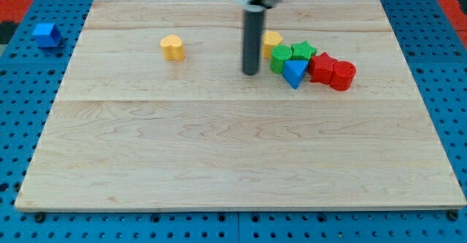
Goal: Move yellow heart diagonal left bottom to green circle
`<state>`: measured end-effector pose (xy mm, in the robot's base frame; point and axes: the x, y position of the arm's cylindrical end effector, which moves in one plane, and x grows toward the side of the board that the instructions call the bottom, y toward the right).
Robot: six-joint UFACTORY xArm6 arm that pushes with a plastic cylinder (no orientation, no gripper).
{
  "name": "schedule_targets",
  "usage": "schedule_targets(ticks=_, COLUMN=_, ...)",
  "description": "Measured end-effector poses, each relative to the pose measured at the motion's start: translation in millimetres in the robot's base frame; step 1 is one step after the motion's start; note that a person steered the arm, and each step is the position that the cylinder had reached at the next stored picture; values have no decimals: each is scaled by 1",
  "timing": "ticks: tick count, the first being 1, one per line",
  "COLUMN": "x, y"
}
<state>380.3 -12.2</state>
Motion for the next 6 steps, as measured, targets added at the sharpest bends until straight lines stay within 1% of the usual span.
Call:
schedule_targets(ticks=1, x=-5, y=-97)
schedule_targets(ticks=2, x=-57, y=-145)
schedule_targets(ticks=3, x=-55, y=-95)
schedule_targets(ticks=4, x=-4, y=-74)
schedule_targets(ticks=5, x=-11, y=-86)
schedule_targets(ticks=6, x=24, y=-4)
